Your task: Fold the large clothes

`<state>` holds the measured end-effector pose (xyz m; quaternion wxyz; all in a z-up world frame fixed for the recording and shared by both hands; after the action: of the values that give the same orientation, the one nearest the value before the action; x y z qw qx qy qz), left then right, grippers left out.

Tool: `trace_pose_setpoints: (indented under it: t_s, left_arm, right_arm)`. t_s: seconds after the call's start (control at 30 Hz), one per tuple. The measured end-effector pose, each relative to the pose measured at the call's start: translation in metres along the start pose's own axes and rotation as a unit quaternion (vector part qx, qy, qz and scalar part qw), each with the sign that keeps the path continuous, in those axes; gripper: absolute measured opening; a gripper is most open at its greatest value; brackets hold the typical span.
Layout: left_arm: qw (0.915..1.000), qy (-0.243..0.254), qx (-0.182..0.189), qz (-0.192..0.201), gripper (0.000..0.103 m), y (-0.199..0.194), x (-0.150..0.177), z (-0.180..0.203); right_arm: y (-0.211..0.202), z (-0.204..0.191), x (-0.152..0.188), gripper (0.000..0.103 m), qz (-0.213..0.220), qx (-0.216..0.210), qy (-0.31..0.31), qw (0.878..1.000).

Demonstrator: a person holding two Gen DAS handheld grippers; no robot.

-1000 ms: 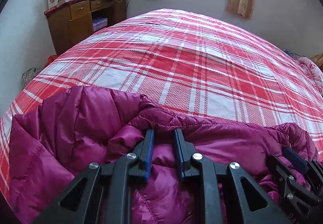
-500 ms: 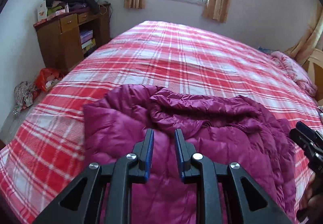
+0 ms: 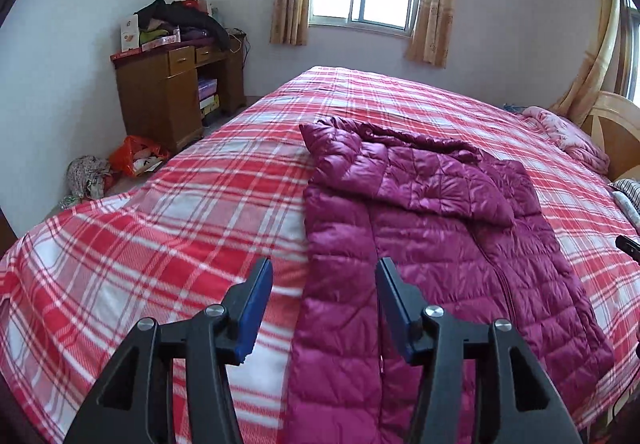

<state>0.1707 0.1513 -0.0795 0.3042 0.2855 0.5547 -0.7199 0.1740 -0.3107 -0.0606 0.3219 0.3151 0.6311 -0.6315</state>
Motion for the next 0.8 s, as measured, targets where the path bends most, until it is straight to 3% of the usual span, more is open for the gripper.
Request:
trace_pose_setpoints:
  t_s: [0.13, 0.33, 0.6, 0.8]
  left_arm:
    - [0.9986, -0.001, 0.031, -0.043, 0.054, -0.001, 0.033, 0.002]
    - [0.9958, 0.036, 0.02, -0.083, 0.054, -0.004, 0.066, 0.004]
    - [0.995, 0.002, 0.021, -0.097, 0.054, -0.009, 0.084, -0.02]
    - [0.9945, 0.027, -0.002, -0.101, 0.054, -0.008, 0.089, -0.015]
  right_arm:
    - [-0.019, -0.008, 0.026, 0.078, -0.004, -0.025, 0.019, 0.999]
    - [-0.034, -0.021, 0.063, 0.078, -0.024, -0.041, 0.03, 0.998]
    - [-0.043, -0.026, 0.095, 0.078, -0.042, -0.041, 0.064, 0.996]
    - [-0.053, -0.038, 0.09, 0.078, -0.03, -0.036, 0.053, 0.997]
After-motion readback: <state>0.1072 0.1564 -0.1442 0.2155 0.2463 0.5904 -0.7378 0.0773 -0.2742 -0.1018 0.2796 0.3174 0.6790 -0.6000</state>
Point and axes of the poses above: each gripper's, at about its wrist camera, not at the fingertips, and y roughly the way its jaws point, z to its right, x to its underside, the point moved 2 cm from there along y, roughly the way its jaws point, and after that the axes turned 8 degrees about -y, right-handed, at the moved point
